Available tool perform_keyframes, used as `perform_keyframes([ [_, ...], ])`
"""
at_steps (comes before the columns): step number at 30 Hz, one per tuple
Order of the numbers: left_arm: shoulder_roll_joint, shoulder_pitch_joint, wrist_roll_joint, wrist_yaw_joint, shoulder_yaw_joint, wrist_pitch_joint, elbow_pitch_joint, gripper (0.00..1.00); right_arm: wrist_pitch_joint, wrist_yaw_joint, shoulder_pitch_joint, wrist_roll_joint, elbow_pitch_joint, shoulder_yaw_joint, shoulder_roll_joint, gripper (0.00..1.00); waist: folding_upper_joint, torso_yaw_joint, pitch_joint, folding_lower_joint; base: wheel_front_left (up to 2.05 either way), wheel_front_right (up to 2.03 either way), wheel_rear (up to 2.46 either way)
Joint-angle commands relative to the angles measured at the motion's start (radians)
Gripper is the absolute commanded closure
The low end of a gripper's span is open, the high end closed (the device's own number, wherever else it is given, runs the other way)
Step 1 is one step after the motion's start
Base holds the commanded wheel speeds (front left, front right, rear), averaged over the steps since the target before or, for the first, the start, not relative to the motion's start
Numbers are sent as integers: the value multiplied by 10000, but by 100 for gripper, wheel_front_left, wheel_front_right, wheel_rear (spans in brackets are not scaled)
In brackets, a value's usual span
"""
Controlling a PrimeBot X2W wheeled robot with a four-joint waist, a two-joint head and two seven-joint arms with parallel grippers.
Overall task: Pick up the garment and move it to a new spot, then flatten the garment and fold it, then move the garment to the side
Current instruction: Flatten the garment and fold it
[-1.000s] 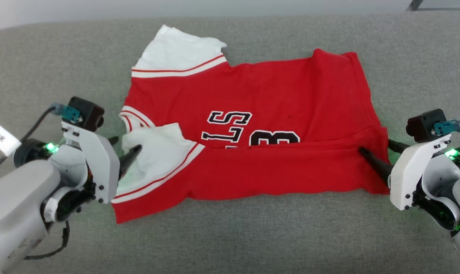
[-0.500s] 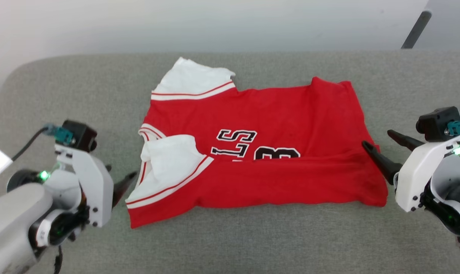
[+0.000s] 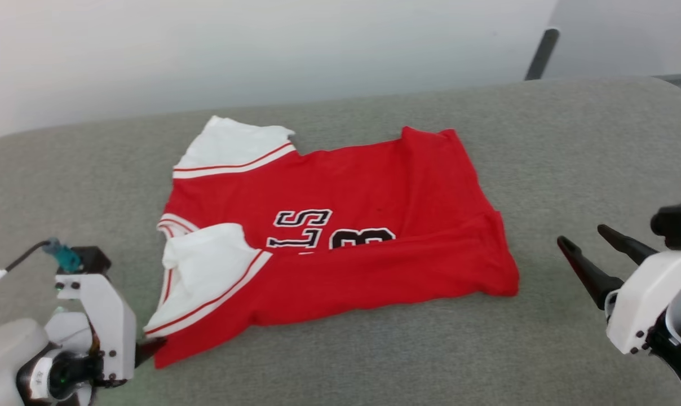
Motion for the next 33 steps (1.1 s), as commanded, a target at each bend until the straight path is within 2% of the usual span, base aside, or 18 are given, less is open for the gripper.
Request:
perform_keyframes([
  [1, -57, 134, -164, -23, 42, 16, 131, 0, 39, -11, 145, -87, -131, -193, 102, 0, 0, -309, 64, 0, 0, 0, 0],
  [11, -770, 272, -352, -468, -74, 384, 1891, 0, 441, -11, 771, -312, -924, -880, 739, 0, 0, -782, 359, 0, 0, 0, 0],
  [12, -872, 259, -457, -531, -17, 359, 2043, 3, 451, -11, 774, -329, -973, -899, 772, 0, 0, -796, 377, 0, 0, 0, 0],
  [13, -988, 284, -657, -618, 89, 347, 2192, 59, 481, -11, 800, -343, -1004, -928, 800, 0, 0, -800, 391, 0, 0, 0, 0],
  [14, -1063, 280, -664, -677, 93, 376, 2285, 100, 540, -11, 834, -342, -1028, -933, 828, 0, 0, -804, 401, 0, 0, 0, 0],
  [19, -1223, 117, -639, -897, 111, 477, 2589, 100, 1083, -11, 811, -225, -1146, -847, 884, 0, 0, -749, 486, 0, 0, 0, 0],
  [24, -1376, -195, -477, -1005, 169, 438, 2599, 100, 2145, -11, 407, -300, -914, -673, 1032, 0, 0, -582, 684, 0, 0, 0, 0],
  [29, -1645, -548, -298, -1051, 207, 450, 2529, 100, 3119, -11, -315, -512, -86, -512, 1381, 0, 0, -286, 987, 0, 0, 0, 0],
  [33, -1873, -817, -111, -1064, 192, 479, 2515, 100, 3434, -11, -963, -761, 835, -343, 1471, 0, 0, -18, 1244, 0, 0, 0, 0],
])
